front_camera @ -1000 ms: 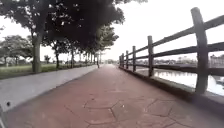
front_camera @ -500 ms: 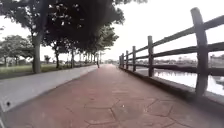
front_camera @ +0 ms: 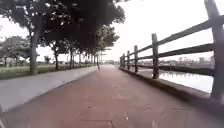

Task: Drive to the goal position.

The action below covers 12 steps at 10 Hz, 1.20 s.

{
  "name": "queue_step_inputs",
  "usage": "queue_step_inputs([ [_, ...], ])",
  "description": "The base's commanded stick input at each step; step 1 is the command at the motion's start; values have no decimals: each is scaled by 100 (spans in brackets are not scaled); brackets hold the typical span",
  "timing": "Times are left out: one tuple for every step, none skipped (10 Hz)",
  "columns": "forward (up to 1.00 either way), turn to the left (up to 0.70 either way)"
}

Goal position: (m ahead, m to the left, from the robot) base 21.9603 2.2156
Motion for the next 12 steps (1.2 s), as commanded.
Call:
queue_step_inputs([
  [70,0],
  [70,0],
  [70,0],
  [70,0],
  [70,0],
  [70,0],
  [70,0],
  [70,0],
  [79,0],
  [85,0],
  [92,0],
  [100,0],
])
